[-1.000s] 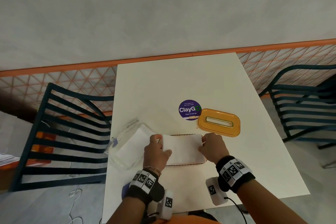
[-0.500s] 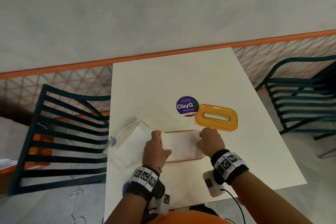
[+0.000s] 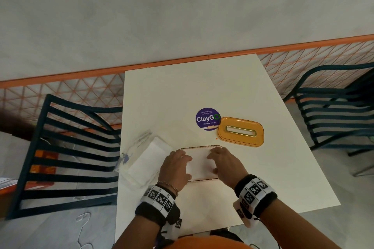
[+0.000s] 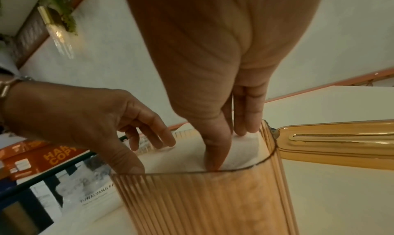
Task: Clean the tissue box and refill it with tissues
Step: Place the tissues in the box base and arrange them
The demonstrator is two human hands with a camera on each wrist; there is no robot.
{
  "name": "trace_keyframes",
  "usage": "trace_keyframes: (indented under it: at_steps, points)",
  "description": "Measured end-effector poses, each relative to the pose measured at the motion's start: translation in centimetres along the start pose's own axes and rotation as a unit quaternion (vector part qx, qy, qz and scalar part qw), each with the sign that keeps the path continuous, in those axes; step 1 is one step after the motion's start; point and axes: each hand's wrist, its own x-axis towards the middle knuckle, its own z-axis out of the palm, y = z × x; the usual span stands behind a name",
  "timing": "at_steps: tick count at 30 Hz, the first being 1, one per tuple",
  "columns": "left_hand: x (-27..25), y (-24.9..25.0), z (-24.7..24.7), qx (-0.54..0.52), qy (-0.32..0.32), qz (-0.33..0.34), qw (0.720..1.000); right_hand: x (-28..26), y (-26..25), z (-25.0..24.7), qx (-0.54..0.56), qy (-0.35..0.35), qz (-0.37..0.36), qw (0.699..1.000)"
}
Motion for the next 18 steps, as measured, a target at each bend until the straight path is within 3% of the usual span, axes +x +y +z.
trace_keyframes:
  at_steps: [13, 15, 18]
  points:
    - [0.3, -0.5, 0.3, -0.011, -0.024, 0.004, 1.0, 0.1, 0.0, 0.7, -0.002, -0.008, 0.019, 1.0]
    - [0.2, -0.8, -0.6, -0.084, 0.015, -0.018, 0.996, 0.3, 0.1, 0.5, 0.012, 0.0, 0.022, 1.0]
    - [0.6, -3.1, -2.1, -0.191, 0.158, -0.105, 0.963, 0.5, 0.5, -0.1, 0.049, 0.04, 0.044, 0.997]
